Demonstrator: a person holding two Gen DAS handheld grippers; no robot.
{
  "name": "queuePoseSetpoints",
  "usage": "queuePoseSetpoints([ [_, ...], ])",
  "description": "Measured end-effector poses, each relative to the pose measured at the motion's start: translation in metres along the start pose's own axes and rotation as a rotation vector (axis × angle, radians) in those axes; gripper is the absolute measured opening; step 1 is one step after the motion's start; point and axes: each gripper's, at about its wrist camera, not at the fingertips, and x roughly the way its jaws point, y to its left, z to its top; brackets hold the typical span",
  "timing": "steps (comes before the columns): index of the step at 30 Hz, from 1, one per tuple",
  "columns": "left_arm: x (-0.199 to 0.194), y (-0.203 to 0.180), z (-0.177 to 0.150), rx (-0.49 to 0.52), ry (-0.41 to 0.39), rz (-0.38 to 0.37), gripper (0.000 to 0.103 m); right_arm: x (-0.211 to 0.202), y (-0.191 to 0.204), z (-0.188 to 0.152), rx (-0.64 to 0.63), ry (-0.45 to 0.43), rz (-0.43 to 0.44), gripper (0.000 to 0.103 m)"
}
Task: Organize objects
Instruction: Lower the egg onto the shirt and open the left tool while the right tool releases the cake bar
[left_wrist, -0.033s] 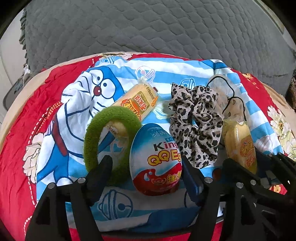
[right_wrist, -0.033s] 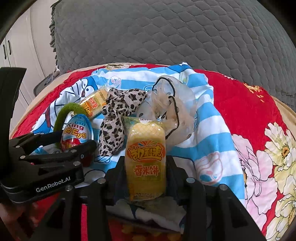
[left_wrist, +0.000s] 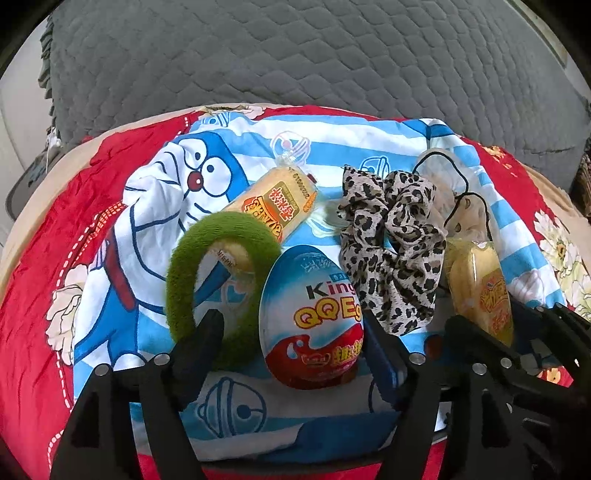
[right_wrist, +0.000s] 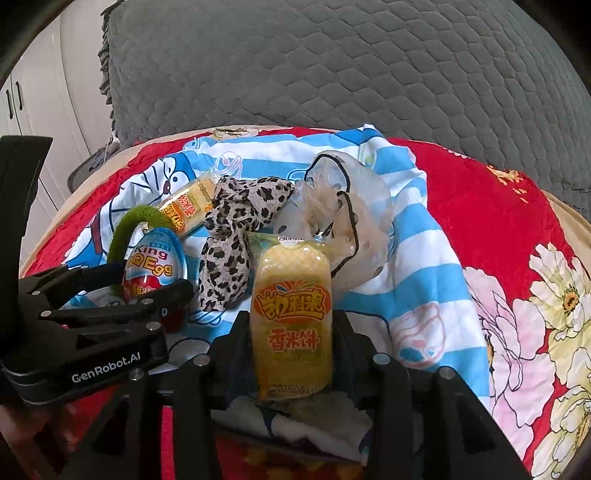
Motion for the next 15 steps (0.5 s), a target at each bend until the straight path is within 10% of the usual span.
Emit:
queuePoseSetpoints([
  [15, -0.0051, 0.0083, -0.0007, -0.012, 0.000, 0.002, 0.078, -0.0036, -0.0019, 0.0011, 0.012, -0.003, -0.014, 0.059],
])
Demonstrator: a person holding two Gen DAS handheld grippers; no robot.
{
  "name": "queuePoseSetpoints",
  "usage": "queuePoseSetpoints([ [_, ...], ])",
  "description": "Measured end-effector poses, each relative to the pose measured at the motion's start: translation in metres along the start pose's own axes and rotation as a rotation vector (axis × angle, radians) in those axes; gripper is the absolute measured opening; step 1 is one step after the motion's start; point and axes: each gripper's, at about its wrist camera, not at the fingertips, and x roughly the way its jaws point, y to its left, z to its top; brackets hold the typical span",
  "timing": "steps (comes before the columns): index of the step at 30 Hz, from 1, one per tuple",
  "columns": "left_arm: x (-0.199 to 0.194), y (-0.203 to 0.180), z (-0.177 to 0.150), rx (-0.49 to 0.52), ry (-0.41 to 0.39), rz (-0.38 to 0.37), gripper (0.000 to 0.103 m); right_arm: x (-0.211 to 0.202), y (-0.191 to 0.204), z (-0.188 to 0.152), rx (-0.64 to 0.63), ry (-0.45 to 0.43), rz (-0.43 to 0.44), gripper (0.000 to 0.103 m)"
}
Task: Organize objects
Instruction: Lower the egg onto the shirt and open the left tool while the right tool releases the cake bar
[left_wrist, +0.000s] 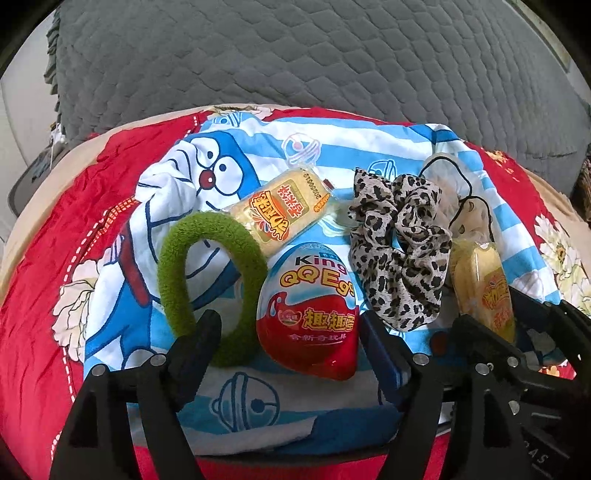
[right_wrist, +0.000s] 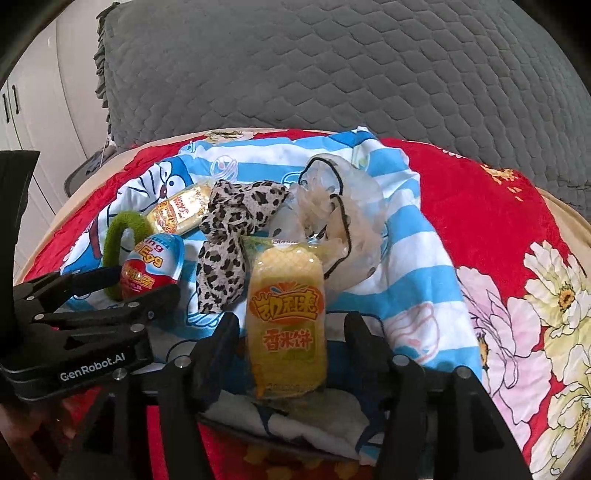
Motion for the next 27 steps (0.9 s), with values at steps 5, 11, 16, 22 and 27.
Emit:
queuePoseSetpoints([
  [5, -0.003, 0.002, -0.001, 0.001, -0.009, 0.012, 0.082, -0.001, -0.001, 0.000, 0.003, -0.004, -0.006, 0.063],
  [11, -0.004, 0.003, -0.001, 0.001, -0.006, 0.014, 0.082, -0.004, -0.001, 0.002, 0.005, -0.014, -0.019, 0.071],
  [16, -0.007, 0.004, -0.002, 0.002, -0.005, 0.010, 0.084, -0.008, -0.004, 0.003, 0.015, -0.018, -0.030, 0.073],
  [22, -0.012, 0.009, -0.005, -0.016, -0.006, 0.000, 0.085, -0.015, -0.005, 0.004, 0.022, -0.031, -0.045, 0.076],
  [27, -0.017, 0.012, -0.006, -0.034, 0.000, -0.021, 0.087, -0.021, -0.006, 0.005, 0.028, -0.040, -0.055, 0.079],
])
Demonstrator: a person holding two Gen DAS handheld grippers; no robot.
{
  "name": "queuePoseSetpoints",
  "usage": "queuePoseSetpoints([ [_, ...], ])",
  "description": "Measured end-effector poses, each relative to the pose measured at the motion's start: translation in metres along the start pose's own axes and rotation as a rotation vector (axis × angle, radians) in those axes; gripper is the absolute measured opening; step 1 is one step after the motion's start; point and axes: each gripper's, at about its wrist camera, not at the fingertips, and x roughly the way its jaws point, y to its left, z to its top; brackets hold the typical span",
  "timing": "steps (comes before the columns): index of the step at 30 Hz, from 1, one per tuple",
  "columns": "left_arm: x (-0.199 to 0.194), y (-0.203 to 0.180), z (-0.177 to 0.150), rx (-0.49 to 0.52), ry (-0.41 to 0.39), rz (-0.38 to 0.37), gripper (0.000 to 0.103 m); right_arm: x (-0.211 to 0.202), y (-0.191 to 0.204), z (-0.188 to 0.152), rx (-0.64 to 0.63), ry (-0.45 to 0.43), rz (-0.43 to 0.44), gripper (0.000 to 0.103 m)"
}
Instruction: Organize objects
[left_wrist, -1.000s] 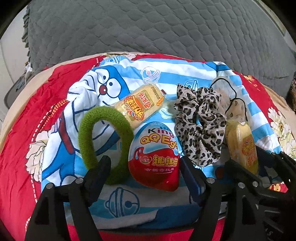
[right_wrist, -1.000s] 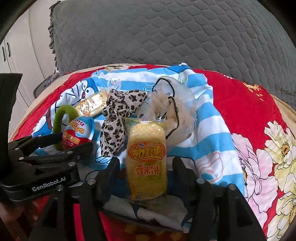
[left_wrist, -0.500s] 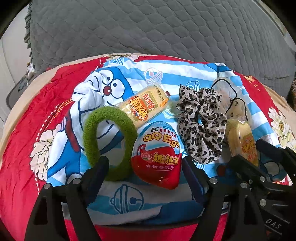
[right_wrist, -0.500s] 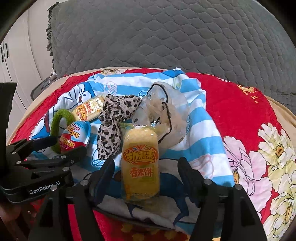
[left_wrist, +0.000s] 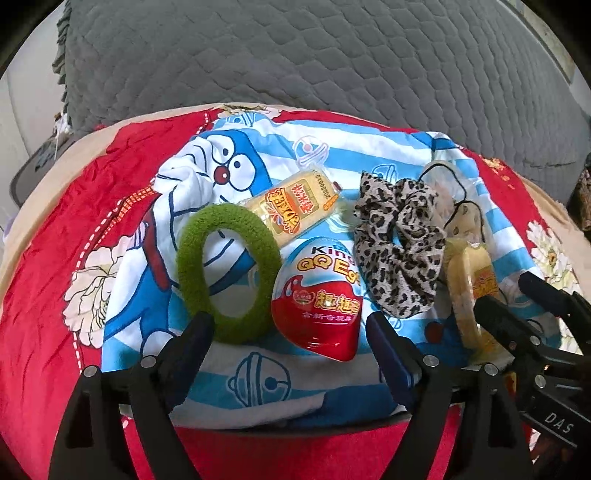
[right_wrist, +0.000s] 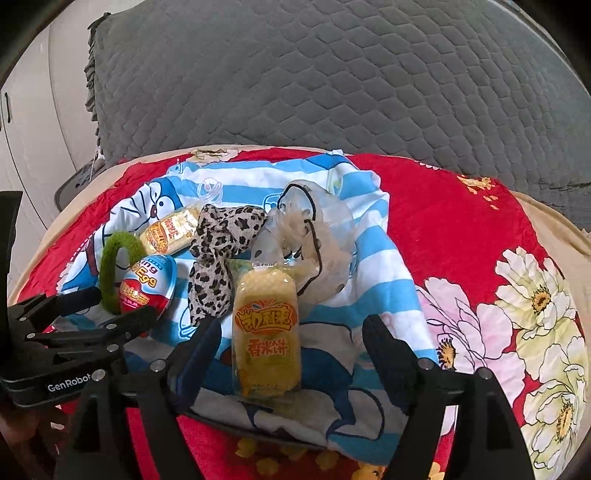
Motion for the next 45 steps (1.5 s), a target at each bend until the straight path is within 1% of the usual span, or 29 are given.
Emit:
queuePoseSetpoints([
  [1, -0.002, 0.000, 0.000, 0.005, -0.004, 0.007, 0.098, -0.002, 0.000, 0.000, 0.001, -0.002, -0.001, 0.080],
  [2, -0.003, -0.001, 0.000, 0.005, -0.008, 0.006, 0.102, -0.003, 0.001, 0.001, 0.000, -0.005, -0.001, 0.080],
  [11, -0.020, 0.000, 0.003, 0.003, -0.033, 0.005, 0.102, -0.017, 0.001, 0.003, 0.007, -0.022, -0.004, 0.084],
  [14, -0.026, 0.000, 0.002, -0.001, -0.035, 0.005, 0.103, -0.023, 0.002, 0.004, 0.004, -0.030, -0.003, 0.087],
  [15, -0.029, 0.001, 0.002, 0.001, -0.038, 0.004, 0.102, -0.025, 0.003, 0.004, 0.003, -0.031, -0.003, 0.091],
  [17, -0.034, 0.001, 0.002, 0.000, -0.041, 0.004, 0.103, -0.031, 0.003, 0.004, 0.001, -0.035, 0.003, 0.095],
  [19, -0.039, 0.002, 0.001, -0.003, -0.047, 0.002, 0.102, -0.037, 0.004, 0.004, 0.000, -0.041, 0.000, 0.101],
  [25, -0.059, 0.004, -0.002, -0.006, -0.067, 0.007, 0.102, -0.054, 0.008, 0.005, -0.008, -0.057, 0.001, 0.102],
  [28, -0.070, 0.006, -0.003, -0.009, -0.079, 0.024, 0.103, -0.063, 0.011, 0.005, -0.016, -0.064, -0.005, 0.102],
  [32, -0.082, 0.011, -0.006, -0.026, -0.083, 0.020, 0.102, -0.074, 0.013, 0.003, -0.021, -0.075, -0.006, 0.102],
  [35, -0.093, 0.013, -0.011, -0.028, -0.105, 0.032, 0.102, -0.083, 0.014, 0.001, -0.013, -0.085, -0.004, 0.102],
  [41, -0.112, 0.011, -0.021, -0.021, -0.119, 0.036, 0.102, -0.100, 0.015, -0.007, 0.001, -0.089, -0.001, 0.102],
  [45, -0.126, 0.012, -0.027, -0.019, -0.127, 0.052, 0.103, -0.116, 0.017, -0.008, 0.007, -0.111, 0.002, 0.102],
])
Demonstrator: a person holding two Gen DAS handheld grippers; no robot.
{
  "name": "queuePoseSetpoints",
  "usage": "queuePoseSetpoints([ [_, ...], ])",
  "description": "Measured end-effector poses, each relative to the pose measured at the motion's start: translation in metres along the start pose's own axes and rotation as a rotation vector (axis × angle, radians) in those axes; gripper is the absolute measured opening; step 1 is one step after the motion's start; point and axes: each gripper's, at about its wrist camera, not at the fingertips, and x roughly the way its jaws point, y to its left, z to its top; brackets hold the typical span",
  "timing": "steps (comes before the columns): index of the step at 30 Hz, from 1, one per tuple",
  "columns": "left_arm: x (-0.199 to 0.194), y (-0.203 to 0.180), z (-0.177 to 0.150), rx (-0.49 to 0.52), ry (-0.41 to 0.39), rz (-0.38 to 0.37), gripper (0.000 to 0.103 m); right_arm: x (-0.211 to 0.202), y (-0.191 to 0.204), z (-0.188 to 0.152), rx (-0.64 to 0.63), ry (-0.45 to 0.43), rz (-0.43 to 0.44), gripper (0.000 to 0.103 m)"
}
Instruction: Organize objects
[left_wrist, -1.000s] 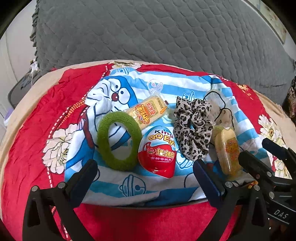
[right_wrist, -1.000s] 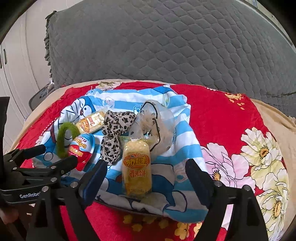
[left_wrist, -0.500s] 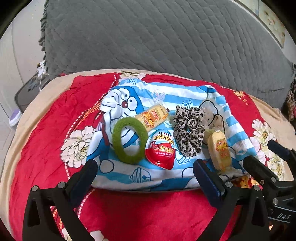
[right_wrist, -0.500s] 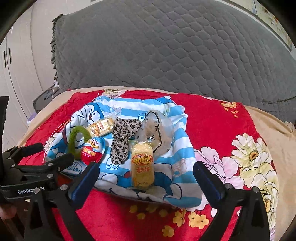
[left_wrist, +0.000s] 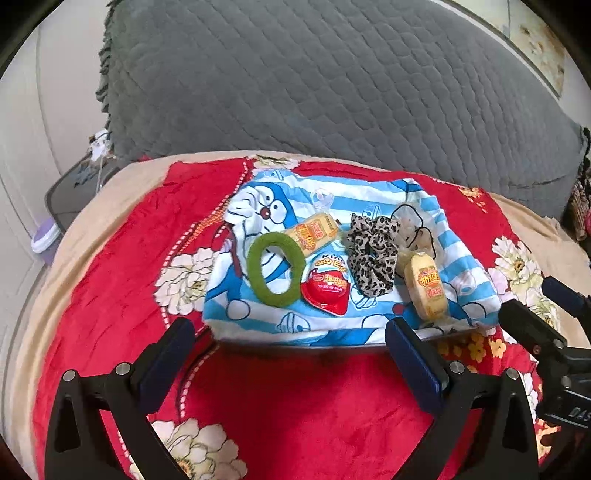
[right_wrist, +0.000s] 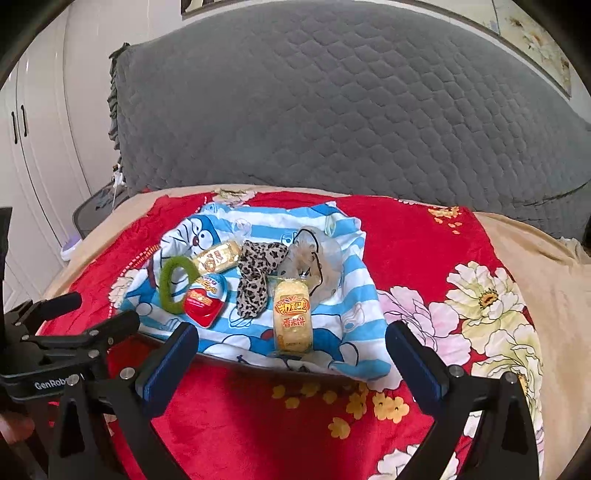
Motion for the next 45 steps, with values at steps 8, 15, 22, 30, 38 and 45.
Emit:
queuePoseSetpoints([
  [8, -0.033, 0.004, -0.004, -0.019, -0.030, 0.006, 0.103, -0.036, 0.011, -0.004, -0.018, -0.054, 0.003, 0.102],
  [15, -0.055, 0.015, -0.013, -0.058, -0.037, 0.016, 0.103, -0.057, 0.019, -0.009, -0.038, -0.082, -0.001, 0.102],
  [22, -0.070, 0.023, -0.028, -0.082, -0.033, 0.030, 0.103, -0.073, 0.020, -0.020, -0.025, -0.100, 0.003, 0.102],
  [30, -0.079, 0.020, -0.048, -0.076, -0.021, -0.016, 0.103, -0.088, 0.025, -0.032, -0.036, -0.116, 0.010, 0.102],
  [38, -0.089, 0.012, -0.069, -0.031, -0.012, 0.000, 0.103, -0.099, 0.026, -0.047, -0.025, -0.119, 0.009, 0.102],
  [45, -0.093, 0.012, -0.086, -0.033, -0.009, -0.019, 0.103, -0.105, 0.023, -0.061, -0.006, -0.121, 0.007, 0.102],
])
